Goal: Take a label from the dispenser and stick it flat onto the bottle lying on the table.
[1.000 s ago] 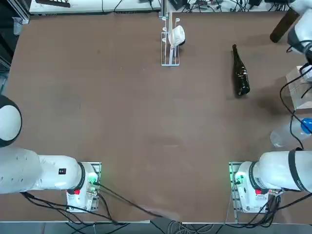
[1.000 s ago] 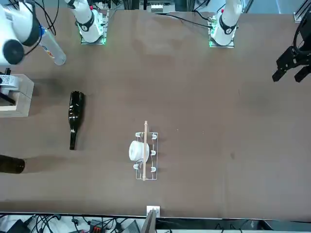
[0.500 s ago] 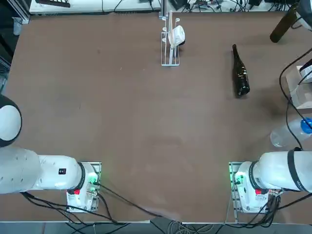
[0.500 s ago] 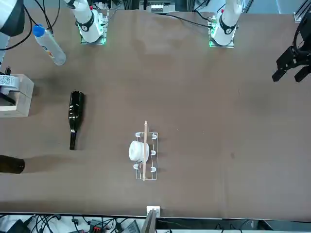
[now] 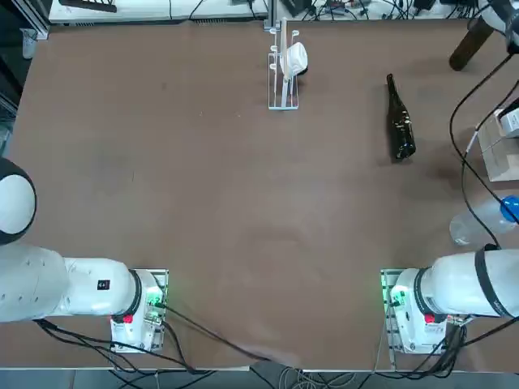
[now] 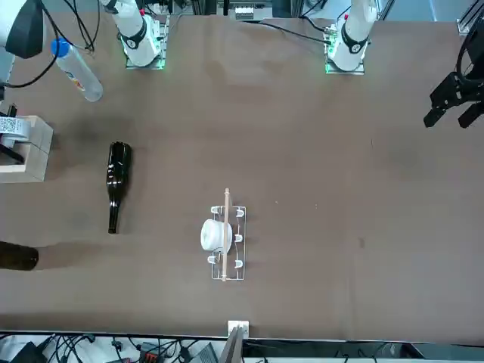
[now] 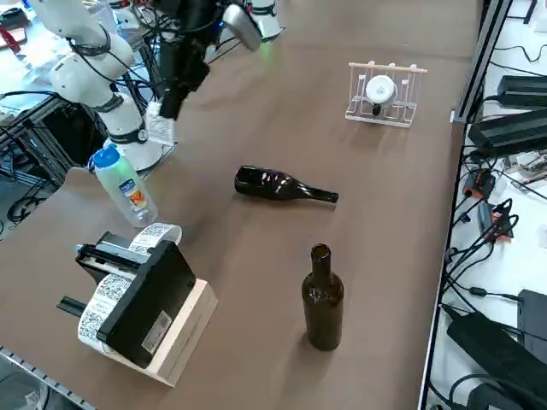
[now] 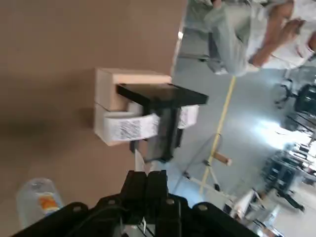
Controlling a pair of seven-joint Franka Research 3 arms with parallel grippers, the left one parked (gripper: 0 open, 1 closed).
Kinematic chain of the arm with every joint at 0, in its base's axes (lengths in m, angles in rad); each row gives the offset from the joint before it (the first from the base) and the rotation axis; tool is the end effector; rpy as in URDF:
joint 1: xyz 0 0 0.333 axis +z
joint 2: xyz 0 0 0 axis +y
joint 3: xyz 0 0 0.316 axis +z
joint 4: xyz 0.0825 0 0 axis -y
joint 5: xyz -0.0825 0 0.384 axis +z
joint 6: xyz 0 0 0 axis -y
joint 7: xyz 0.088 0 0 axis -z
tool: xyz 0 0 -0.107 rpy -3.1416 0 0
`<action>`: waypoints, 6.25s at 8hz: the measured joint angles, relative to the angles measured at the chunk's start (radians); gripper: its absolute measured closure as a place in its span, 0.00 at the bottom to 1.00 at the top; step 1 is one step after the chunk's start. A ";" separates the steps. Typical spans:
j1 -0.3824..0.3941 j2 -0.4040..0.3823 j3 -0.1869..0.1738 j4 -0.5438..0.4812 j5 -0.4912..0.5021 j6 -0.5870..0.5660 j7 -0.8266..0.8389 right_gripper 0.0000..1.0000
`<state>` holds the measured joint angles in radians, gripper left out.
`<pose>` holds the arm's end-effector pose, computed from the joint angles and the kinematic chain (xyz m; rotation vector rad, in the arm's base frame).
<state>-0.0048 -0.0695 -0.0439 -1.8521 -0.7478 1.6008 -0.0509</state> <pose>0.5221 -0.0971 0.5597 2.3951 0.1169 -0.2642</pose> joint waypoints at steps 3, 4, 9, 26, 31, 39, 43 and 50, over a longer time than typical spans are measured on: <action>0.097 0.061 0.003 0.118 0.157 -0.019 0.012 0.98; 0.137 0.112 0.004 0.190 0.200 -0.059 0.034 0.98; 0.245 0.300 0.003 0.368 0.423 -0.126 0.351 0.98; 0.268 0.360 -0.001 0.207 0.403 -0.026 0.637 0.98; 0.284 0.286 -0.001 -0.176 0.154 0.210 0.638 0.98; 0.296 0.284 -0.001 -0.308 0.072 0.302 0.638 0.98; 0.296 0.298 -0.001 -0.309 0.071 0.323 0.641 0.98; 0.317 0.314 0.004 -0.304 0.095 0.370 0.644 0.98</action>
<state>0.3124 0.2445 -0.0399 -2.1564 -0.6531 1.9704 0.5933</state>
